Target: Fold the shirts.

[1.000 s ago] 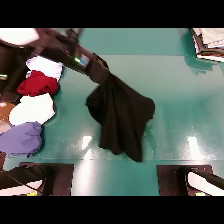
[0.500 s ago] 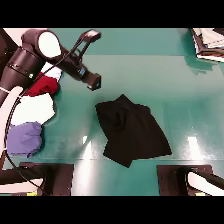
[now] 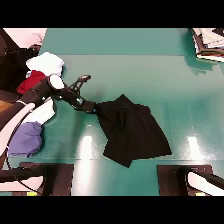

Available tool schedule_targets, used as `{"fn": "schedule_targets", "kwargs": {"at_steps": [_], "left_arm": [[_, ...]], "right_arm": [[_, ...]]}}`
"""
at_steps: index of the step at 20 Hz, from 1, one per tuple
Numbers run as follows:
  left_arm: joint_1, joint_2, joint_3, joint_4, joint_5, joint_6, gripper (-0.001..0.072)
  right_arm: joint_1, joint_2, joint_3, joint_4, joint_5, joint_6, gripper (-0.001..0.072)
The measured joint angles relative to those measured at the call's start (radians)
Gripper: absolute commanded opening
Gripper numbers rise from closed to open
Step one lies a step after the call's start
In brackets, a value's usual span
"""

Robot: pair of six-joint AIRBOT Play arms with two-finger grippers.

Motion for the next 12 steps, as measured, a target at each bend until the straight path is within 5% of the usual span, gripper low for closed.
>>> {"fn": "schedule_targets", "kwargs": {"at_steps": [2, 4, 5, 12], "left_arm": [[-0.023, -0.013, -0.042, -0.064, 0.079, 0.032, 0.0629], [-0.056, -0.028, -0.063, -0.108, 0.140, 0.049, 0.0140], [-0.069, -0.034, -0.069, -0.121, 0.164, 0.054, 0.0023], [0.020, 0.054, 0.027, -0.045, 0.092, 0.033, 0.0023]], "right_arm": [[0.000, -0.002, -0.001, 0.000, -0.001, 0.000, 0.0016], [0.000, -0.003, -0.001, 0.000, -0.003, 0.000, 0.0015], [0.000, -0.004, -0.001, 0.000, -0.003, 0.000, 0.0015], [0.000, 0.021, -0.128, -0.002, 0.085, 0.000, 0.0017]]}}
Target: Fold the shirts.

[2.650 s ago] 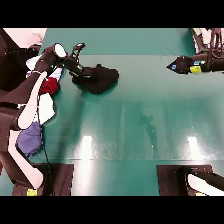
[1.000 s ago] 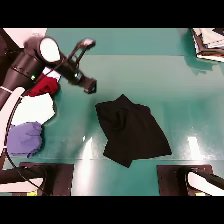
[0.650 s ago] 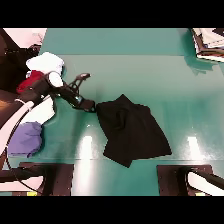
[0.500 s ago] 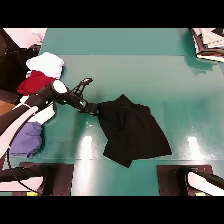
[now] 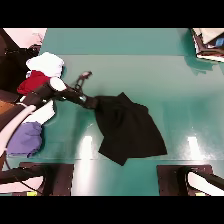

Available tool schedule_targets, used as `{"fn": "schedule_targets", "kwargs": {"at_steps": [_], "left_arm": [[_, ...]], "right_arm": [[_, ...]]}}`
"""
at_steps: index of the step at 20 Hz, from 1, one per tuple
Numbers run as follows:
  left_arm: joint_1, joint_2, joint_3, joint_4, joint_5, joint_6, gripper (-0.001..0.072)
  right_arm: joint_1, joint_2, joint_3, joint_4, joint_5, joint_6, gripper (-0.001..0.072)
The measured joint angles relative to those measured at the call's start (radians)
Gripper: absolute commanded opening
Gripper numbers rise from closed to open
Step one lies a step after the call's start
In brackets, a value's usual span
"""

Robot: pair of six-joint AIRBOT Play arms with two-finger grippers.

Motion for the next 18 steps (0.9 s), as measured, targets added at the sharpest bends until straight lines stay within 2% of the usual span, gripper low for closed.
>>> {"fn": "schedule_targets", "kwargs": {"at_steps": [1, 2, 3, 4, 8, 10, 13, 16, 17, 18], "left_arm": [[0.024, 0.032, 0.016, 0.027, -0.014, -0.003, 0.0023], [0.046, 0.064, 0.028, 0.050, -0.027, -0.006, 0.0024], [0.064, 0.096, 0.038, 0.070, -0.034, -0.007, 0.0024], [0.079, 0.121, 0.044, 0.090, -0.042, -0.009, 0.0024], [0.102, 0.167, 0.056, 0.128, -0.078, -0.011, 0.0024], [0.107, 0.176, 0.059, 0.138, -0.088, -0.012, 0.0023], [0.110, 0.182, 0.060, 0.146, -0.094, -0.013, 0.0024], [0.111, 0.183, 0.061, 0.148, -0.095, -0.013, 0.0024], [0.111, 0.184, 0.061, 0.151, -0.095, -0.013, 0.0024], [0.111, 0.184, 0.061, 0.152, -0.096, -0.013, 0.0023]], "right_arm": [[0.000, 0.014, -0.071, 0.000, 0.006, 0.000, 0.0020], [0.000, 0.029, -0.150, 0.000, 0.006, 0.000, 0.0165], [0.000, 0.043, -0.246, 0.000, -0.003, 0.000, 0.0409], [0.000, 0.054, -0.342, 0.000, -0.023, 0.000, 0.0460], [0.038, 0.048, -0.743, 0.005, -0.152, -0.014, 0.0448], [0.080, 0.010, -0.870, 0.009, -0.222, -0.042, 0.0448], [0.163, -0.075, -0.968, 0.019, -0.312, -0.078, 0.0448], [0.249, -0.161, -0.978, 0.042, -0.351, -0.106, 0.0438], [0.274, -0.184, -0.971, 0.047, -0.354, -0.112, 0.0351], [0.298, -0.206, -0.962, 0.053, -0.358, -0.117, 0.0179]]}}
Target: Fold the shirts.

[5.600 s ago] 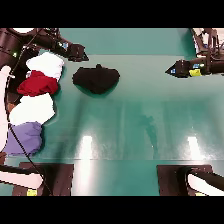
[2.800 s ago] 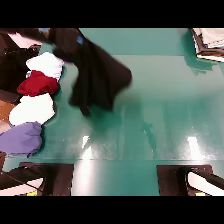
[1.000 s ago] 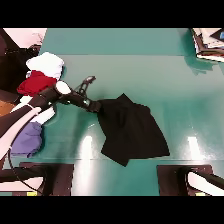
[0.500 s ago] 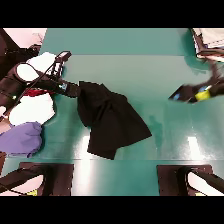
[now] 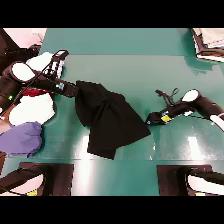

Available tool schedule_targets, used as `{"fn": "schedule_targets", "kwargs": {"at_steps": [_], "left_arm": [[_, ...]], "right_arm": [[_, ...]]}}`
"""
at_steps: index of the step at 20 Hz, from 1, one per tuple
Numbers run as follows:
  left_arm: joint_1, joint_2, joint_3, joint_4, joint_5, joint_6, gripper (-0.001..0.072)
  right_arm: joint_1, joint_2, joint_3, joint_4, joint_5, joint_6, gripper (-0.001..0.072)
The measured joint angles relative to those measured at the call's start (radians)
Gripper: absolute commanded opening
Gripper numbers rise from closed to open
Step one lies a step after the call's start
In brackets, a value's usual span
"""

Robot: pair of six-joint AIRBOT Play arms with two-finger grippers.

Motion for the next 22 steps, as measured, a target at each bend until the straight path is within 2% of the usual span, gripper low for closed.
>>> {"fn": "schedule_targets", "kwargs": {"at_steps": [1, 6, 12, 17, 22], "left_arm": [[0.000, 0.000, 0.000, 0.002, -0.004, 0.000, 0.0023], [0.000, 0.031, 0.047, 0.085, -0.028, 0.000, 0.0022], [0.000, 0.168, 0.314, 0.248, -0.064, 0.000, 0.0023], [0.000, 0.243, 0.557, 0.266, -0.167, 0.000, 0.0023], [0.000, 0.261, 0.748, 0.238, -0.269, 0.001, 0.0023]], "right_arm": [[0.019, -0.018, 0.009, -0.002, -0.005, -0.003, 0.0011], [0.041, -0.011, 0.111, -0.030, -0.014, -0.011, 0.0013], [-0.103, 0.220, 0.437, -0.164, 0.019, 0.075, 0.0013], [-0.223, 0.389, 0.711, -0.197, 0.010, 0.095, 0.0013], [-0.300, 0.462, 0.900, -0.201, 0.053, 0.100, 0.0013]]}}
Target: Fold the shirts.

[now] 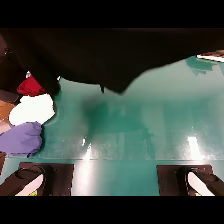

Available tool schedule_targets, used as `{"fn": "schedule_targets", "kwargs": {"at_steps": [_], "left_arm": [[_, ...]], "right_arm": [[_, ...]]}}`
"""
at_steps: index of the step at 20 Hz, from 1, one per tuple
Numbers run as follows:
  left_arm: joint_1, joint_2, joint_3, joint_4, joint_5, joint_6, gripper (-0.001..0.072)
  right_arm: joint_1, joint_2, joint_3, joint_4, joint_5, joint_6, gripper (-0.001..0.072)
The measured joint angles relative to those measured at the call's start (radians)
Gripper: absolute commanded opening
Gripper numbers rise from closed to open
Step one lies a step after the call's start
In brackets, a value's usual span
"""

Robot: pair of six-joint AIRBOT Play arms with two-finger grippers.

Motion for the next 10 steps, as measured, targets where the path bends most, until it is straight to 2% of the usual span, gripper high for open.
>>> {"fn": "schedule_targets", "kwargs": {"at_steps": [3, 5, 10], "left_arm": [[0.000, 0.000, 0.018, -0.072, -0.031, 0.000, 0.0023], [0.000, -0.005, -0.055, -0.108, -0.053, 0.000, 0.0023], [0.000, -0.009, -0.490, -0.164, -0.070, 0.000, 0.0023]], "right_arm": [[-0.032, 0.001, 0.056, -0.009, 0.065, 0.001, 0.0013], [-0.041, -0.028, 0.066, -0.008, 0.150, 0.008, 0.0013], [-0.049, -0.103, -0.117, -0.005, 0.285, 0.016, 0.0013]]}}
